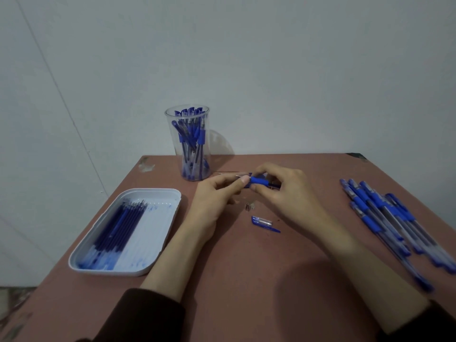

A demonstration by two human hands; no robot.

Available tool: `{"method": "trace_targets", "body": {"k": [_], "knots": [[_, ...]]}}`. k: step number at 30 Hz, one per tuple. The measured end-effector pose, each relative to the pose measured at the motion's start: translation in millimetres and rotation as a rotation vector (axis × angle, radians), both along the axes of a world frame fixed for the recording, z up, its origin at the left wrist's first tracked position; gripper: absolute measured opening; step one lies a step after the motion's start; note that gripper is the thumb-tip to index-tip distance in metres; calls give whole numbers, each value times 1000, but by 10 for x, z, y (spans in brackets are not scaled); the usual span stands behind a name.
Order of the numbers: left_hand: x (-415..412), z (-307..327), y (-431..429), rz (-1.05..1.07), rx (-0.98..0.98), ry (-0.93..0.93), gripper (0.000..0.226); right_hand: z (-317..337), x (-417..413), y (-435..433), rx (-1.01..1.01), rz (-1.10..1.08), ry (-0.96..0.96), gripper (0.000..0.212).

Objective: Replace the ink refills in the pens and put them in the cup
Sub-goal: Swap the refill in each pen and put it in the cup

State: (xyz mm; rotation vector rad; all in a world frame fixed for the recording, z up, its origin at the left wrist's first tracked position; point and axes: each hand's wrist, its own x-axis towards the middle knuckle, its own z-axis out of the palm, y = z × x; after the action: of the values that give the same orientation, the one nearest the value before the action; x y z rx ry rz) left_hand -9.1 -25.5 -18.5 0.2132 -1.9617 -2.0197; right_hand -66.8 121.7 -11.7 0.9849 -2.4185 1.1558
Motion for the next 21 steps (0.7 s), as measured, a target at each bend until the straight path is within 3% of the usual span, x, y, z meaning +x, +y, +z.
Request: {"method": "trace_targets", "body": {"k": [4,8,11,15,17,19,21], "knots": [[-8,-23,-19,23,108,1,15,8,-15,5,11,-18,-8,10],[-42,4,-97,108,402,59,5,39,-102,83,64,-187,24,14],[-46,17,-127,157,554,90,3,63,-160,141,220,-315,24,16],[-52,22,-134,255,613,167,3,89,-185,227,372,-470,19,18],[-62,10,-147,285,591,185,3,100,-190,233,276,-465,13,21],[-71,-13,-133,267,521,179,3,105,-151,177,64,-339,9,20],[-82,-46,-97,215,448,164,4,93,-79,89,-16,-177,44,22]]}}
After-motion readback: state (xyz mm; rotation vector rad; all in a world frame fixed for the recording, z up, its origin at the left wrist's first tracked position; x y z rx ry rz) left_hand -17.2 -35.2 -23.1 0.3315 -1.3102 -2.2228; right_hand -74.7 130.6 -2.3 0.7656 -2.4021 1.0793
